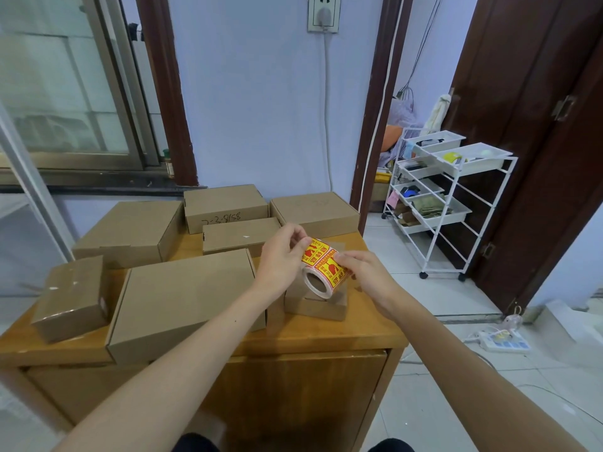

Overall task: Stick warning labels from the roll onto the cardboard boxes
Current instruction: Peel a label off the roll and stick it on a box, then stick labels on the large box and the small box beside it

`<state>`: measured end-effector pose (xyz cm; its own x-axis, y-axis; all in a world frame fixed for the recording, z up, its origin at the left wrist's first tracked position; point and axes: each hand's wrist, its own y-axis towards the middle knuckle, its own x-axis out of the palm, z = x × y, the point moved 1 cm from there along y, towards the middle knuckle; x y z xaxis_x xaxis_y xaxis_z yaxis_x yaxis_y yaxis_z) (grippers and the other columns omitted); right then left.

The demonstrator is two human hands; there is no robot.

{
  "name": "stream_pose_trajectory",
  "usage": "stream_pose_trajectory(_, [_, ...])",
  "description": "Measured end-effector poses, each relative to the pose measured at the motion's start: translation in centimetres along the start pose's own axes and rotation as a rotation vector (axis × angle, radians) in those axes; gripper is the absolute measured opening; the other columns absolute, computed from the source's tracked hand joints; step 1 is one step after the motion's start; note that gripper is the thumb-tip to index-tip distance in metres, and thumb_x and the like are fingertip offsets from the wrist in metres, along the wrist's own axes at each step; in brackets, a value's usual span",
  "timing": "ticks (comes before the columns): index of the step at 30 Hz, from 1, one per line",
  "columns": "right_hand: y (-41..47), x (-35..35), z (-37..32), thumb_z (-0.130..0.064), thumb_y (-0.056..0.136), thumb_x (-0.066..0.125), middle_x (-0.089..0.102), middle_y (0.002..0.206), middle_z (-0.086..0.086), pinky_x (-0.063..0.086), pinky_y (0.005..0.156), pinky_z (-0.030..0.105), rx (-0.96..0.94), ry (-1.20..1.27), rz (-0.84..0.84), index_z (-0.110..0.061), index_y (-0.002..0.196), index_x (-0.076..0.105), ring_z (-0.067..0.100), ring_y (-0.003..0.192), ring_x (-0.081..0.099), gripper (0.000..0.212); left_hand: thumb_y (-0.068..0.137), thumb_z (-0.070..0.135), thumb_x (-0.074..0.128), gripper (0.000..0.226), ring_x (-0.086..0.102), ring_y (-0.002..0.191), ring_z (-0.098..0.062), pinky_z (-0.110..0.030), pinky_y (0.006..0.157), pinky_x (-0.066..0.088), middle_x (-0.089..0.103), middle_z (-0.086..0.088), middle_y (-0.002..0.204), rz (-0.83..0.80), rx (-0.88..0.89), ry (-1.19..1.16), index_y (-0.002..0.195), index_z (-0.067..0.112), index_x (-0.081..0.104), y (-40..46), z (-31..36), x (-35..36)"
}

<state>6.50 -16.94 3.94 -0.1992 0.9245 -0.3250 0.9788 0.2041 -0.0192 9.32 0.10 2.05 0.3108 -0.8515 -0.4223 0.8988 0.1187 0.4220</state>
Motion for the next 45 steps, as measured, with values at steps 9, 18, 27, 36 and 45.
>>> stream_pose_trajectory(9, [0.7, -0.8, 1.3, -0.028, 0.101, 0.046, 0.070, 0.090, -0.005, 0.035, 0.093, 0.031, 0.041, 0.034, 0.061, -0.023, 0.093, 0.072, 0.006, 0.089, 0.059, 0.027, 0.101, 0.022, 0.050, 0.012, 0.063, 0.097, -0.018, -0.042, 0.085, 0.056, 0.063, 0.001, 0.098, 0.156, -0.145, -0.216, 0.090, 0.027, 0.051, 1.0, -1.3, -1.0])
stream_pose_trajectory(18, [2.4, -1.8, 3.1, -0.030, 0.102, 0.045, 0.073, 0.102, 0.007, 0.057, 0.078, 0.040, -0.054, -0.197, 0.222, -0.011, 0.111, 0.071, 0.021, 0.096, 0.067, 0.033, 0.095, 0.022, 0.062, 0.015, 0.057, 0.089, -0.016, -0.032, 0.079, 0.052, 0.063, -0.003, 0.096, 0.003, -0.324, -0.229, 0.101, 0.009, 0.064, 1.1, -4.0, -3.6])
stream_pose_trajectory(27, [4.5, -3.9, 7.8, -0.041, 0.097, 0.042, 0.072, 0.101, 0.007, 0.048, 0.089, 0.055, 0.009, -0.537, 0.455, -0.020, 0.106, 0.068, 0.032, 0.100, 0.061, 0.035, 0.095, 0.019, 0.063, 0.014, 0.066, 0.088, -0.011, -0.016, 0.059, 0.048, 0.067, 0.000, 0.098, -0.101, -0.333, -0.005, 0.107, 0.014, 0.058, 0.2, -6.4, -9.8])
stream_pose_trajectory(36, [4.1, -1.9, 9.2, -0.041, 0.100, 0.042, 0.070, 0.112, 0.010, 0.044, 0.096, 0.053, 0.076, -0.570, 0.463, -0.016, 0.118, 0.065, 0.030, 0.109, 0.058, 0.039, 0.093, 0.021, 0.064, 0.009, 0.063, 0.091, -0.008, -0.020, 0.068, 0.049, 0.066, 0.003, 0.093, -0.203, -0.317, 0.306, 0.099, 0.021, 0.057, -0.6, -9.0, -14.0])
stream_pose_trajectory(45, [4.3, -2.2, 8.4, -0.042, 0.099, 0.042, 0.071, 0.106, 0.010, 0.047, 0.091, 0.056, 0.021, -0.537, 0.491, -0.015, 0.115, 0.066, 0.031, 0.104, 0.059, 0.040, 0.088, 0.024, 0.068, 0.020, 0.062, 0.094, -0.015, -0.030, 0.077, 0.056, 0.062, 0.006, 0.099, -0.262, -0.228, 0.551, 0.102, 0.028, 0.055, -1.0, -9.1, -12.5])
